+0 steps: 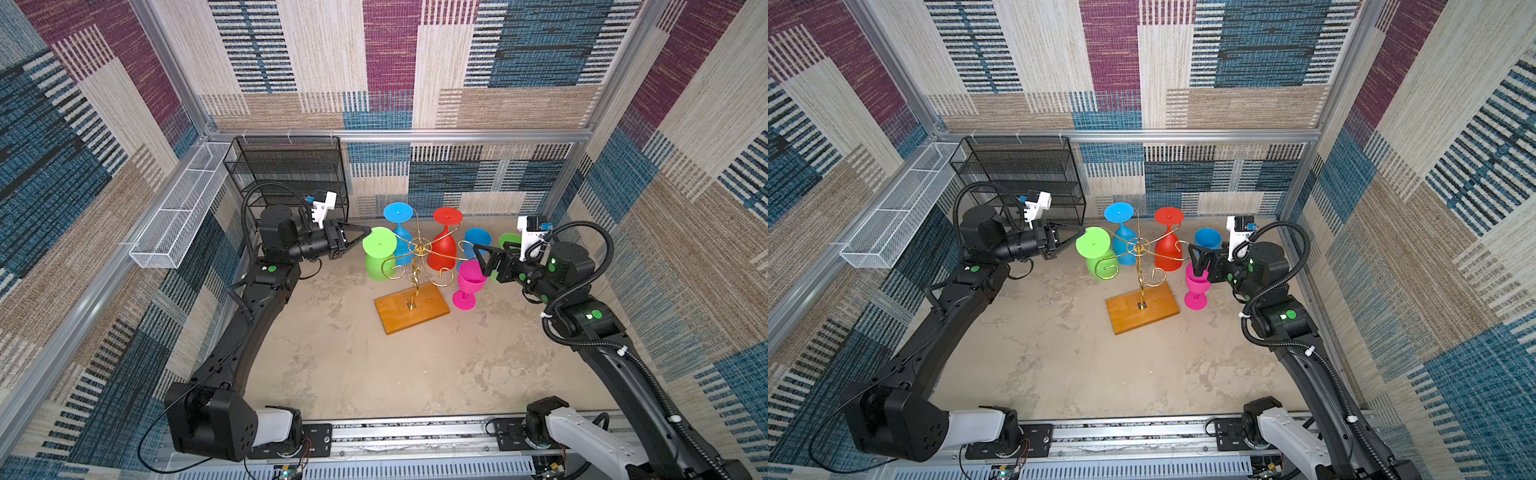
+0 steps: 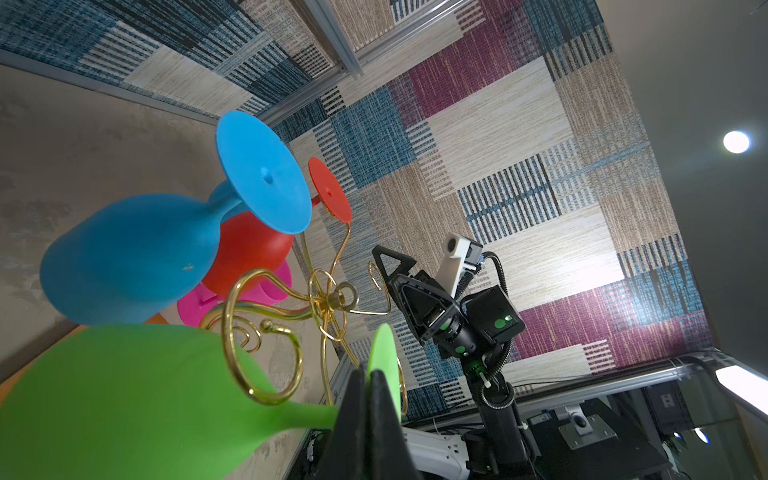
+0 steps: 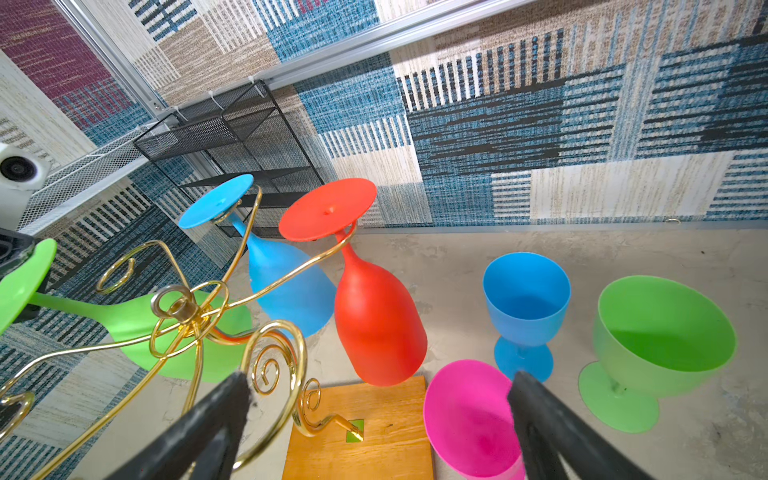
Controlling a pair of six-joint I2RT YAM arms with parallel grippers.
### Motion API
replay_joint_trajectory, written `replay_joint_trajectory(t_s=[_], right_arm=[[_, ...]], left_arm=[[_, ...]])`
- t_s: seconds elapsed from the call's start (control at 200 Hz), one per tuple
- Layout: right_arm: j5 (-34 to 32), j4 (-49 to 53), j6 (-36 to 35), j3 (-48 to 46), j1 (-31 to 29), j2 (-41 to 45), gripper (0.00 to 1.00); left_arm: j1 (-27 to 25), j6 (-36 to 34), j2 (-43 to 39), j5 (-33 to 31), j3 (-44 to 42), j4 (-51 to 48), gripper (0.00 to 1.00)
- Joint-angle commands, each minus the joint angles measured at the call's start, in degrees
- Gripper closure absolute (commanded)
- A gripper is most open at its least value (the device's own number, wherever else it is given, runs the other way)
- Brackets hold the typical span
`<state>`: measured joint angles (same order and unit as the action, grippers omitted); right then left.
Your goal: Take the wine glass off the wine glass rack
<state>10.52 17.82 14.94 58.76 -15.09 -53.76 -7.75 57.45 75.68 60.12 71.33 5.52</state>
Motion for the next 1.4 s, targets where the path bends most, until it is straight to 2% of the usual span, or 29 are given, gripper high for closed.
replay_joint_trajectory(t_s=[0.0,0.23,0.341,0.436,0.586,0.801,0.932,1.097,1.397], right_arm=[[-0.1,-0.9,-0.6,-0.1,-0.1,0.7,0.01],[4.7,-4.5,-2.6,-1.8,-0.3,4.0,0.01],[7.0,-6.5,-4.1,-2.7,-1.9,5.0,0.0],[5.3,-8.0,-6.0,-3.3,-6.1,5.9,0.0],[-1.7,-10.6,-10.8,-3.3,-17.3,5.2,0.0],[-7.2,-17.6,-17.2,-3.0,-27.2,2.7,0.01],[-9.6,-21.5,-22.2,-0.6,-31.0,-0.7,0.01],[-8.7,-25.2,-27.4,4.3,-32.0,-7.4,0.01],[-3.6,-31.4,-33.0,12.4,-32.1,-17.7,0.01]], left_arm=[[2.5,-1.4,-2.4,0.4,-1.1,1.3,1.0],[10.3,4.9,-6.3,4.9,-2.9,6.8,1.0],[13.8,5.0,-7.5,5.9,-2.4,6.1,1.0],[16.4,5.9,-7.9,6.4,-1.5,6.6,1.0],[18.3,11.7,-7.7,6.9,0.9,12.7,1.0],[18.4,15.3,-8.3,6.7,7.4,14.4,1.0],[18.4,17.0,-8.8,6.0,9.9,14.5,1.0],[17.2,22.3,-8.3,5.3,11.4,18.3,1.0],[7.4,24.5,-5.2,2.8,15.4,19.6,1.0]])
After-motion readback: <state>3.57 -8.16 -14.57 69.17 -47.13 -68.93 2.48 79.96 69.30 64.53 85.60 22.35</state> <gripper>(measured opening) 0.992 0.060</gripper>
